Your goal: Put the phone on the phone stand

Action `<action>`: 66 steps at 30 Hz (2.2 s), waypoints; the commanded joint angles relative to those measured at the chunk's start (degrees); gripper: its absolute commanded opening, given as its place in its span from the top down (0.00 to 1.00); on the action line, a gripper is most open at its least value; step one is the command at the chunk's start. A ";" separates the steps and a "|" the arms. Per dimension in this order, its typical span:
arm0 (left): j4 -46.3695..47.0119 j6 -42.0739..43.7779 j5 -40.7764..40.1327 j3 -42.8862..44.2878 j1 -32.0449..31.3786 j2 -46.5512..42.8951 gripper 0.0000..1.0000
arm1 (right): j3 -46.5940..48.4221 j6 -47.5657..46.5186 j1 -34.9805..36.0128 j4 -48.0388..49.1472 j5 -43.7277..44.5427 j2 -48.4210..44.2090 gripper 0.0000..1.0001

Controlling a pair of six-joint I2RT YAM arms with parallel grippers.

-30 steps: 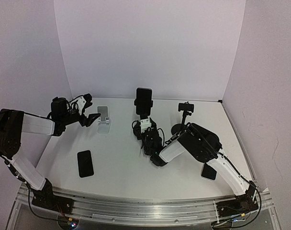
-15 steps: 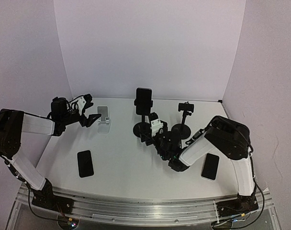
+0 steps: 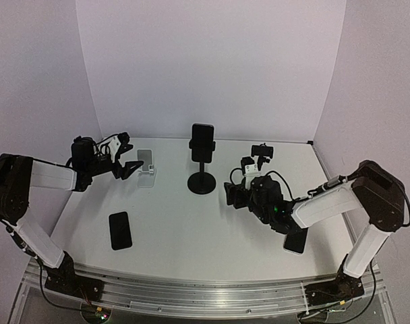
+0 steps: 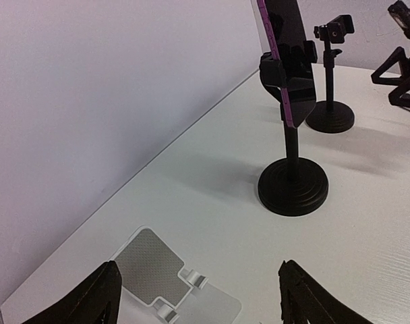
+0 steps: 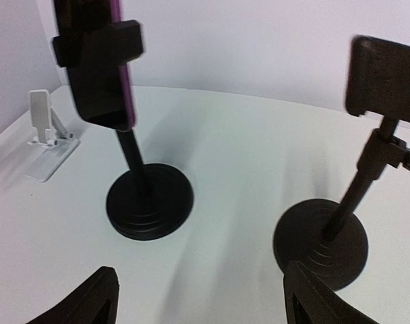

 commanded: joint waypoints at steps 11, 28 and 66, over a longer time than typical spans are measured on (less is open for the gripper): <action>4.01 -1.66 1.95 -0.92 -0.28 -4.00 0.20 | -2.03 2.66 -8.97 11.98 12.08 2.80 0.22; 3.94 -1.02 -0.56 -0.39 -0.29 -4.49 0.20 | 6.32 -12.34 -12.01 48.66 17.46 24.60 0.27; 3.48 0.06 -3.03 0.04 -0.22 -4.02 0.20 | 8.44 -13.08 -15.03 50.52 8.36 27.15 1.00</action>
